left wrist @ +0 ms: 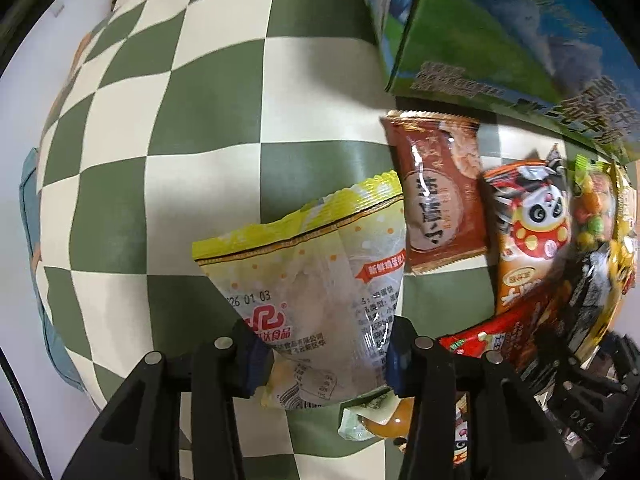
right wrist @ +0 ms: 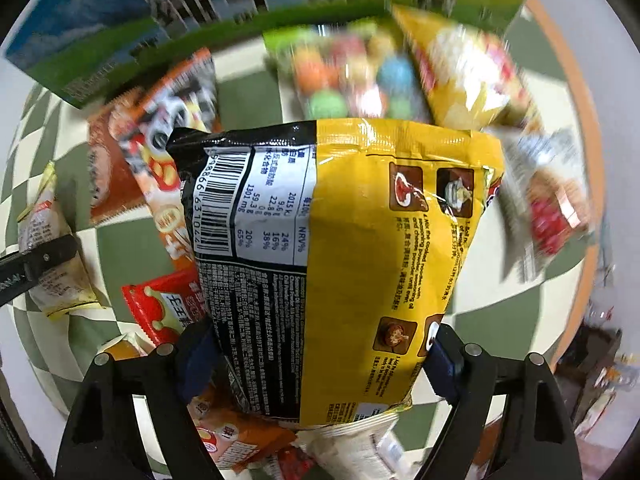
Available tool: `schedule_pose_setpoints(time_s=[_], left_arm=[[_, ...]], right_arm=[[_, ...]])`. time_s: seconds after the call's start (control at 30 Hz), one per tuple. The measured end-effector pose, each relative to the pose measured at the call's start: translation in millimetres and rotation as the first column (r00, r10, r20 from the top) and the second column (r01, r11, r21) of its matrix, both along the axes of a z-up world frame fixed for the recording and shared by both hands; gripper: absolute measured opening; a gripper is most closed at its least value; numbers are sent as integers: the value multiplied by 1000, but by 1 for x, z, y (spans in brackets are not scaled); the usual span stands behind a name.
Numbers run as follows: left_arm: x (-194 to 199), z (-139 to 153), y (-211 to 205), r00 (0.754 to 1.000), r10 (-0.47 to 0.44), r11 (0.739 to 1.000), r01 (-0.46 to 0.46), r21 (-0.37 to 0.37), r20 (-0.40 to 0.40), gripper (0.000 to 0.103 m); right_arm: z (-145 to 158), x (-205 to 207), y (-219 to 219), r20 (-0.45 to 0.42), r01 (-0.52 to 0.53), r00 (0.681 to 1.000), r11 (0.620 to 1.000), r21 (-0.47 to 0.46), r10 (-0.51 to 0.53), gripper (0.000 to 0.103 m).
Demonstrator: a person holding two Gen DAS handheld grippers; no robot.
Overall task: Organize snacks
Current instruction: 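Carry both packets into the cardboard box and open both tools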
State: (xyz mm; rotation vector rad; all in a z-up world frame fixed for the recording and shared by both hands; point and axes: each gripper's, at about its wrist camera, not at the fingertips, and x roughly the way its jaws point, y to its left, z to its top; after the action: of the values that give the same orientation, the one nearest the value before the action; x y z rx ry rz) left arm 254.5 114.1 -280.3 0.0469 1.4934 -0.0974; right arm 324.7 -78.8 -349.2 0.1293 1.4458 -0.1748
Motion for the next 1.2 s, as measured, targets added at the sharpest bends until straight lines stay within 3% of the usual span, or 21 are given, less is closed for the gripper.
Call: schedule_pose_setpoints(time_s=[0.13, 0.23, 0.43, 0.6, 0.7, 0.77, 0.9, 1.0, 1.2], left_arm=[[-11, 15, -14, 1000, 22, 999, -21, -34, 18, 42], [-24, 43, -11, 999, 39, 996, -36, -76, 37, 42], [-41, 135, -13, 992, 39, 986, -19, -166, 121, 42], [4, 197, -55, 985, 14, 973, 26, -231, 171, 42], [46, 216, -82, 982, -3, 969, 49, -242, 187, 42], [80, 219, -99, 982, -6, 972, 50, -230, 189, 42], [160, 194, -124, 993, 4, 975, 22, -220, 115, 42], [210, 165, -136, 999, 7, 981, 0, -194, 38, 42], [267, 127, -152, 999, -3, 988, -4, -153, -43, 42]], right_arm=[[15, -14, -4, 35, -15, 999, 999, 29, 14, 87], [37, -38, -19, 68, -34, 997, 996, 78, 29, 87], [99, -71, -54, 164, -130, 981, 976, 177, 101, 87], [156, -65, -84, 242, -212, 957, 953, 215, 159, 87], [164, -52, -96, 272, -235, 946, 949, 212, 173, 87], [174, -40, -111, 276, -240, 943, 953, 185, 184, 88], [165, -3, -138, 214, -229, 958, 958, 169, 191, 88], [130, 34, -136, 144, -214, 971, 959, 186, 189, 88], [80, 48, -158, 35, -209, 978, 965, 158, 206, 87]])
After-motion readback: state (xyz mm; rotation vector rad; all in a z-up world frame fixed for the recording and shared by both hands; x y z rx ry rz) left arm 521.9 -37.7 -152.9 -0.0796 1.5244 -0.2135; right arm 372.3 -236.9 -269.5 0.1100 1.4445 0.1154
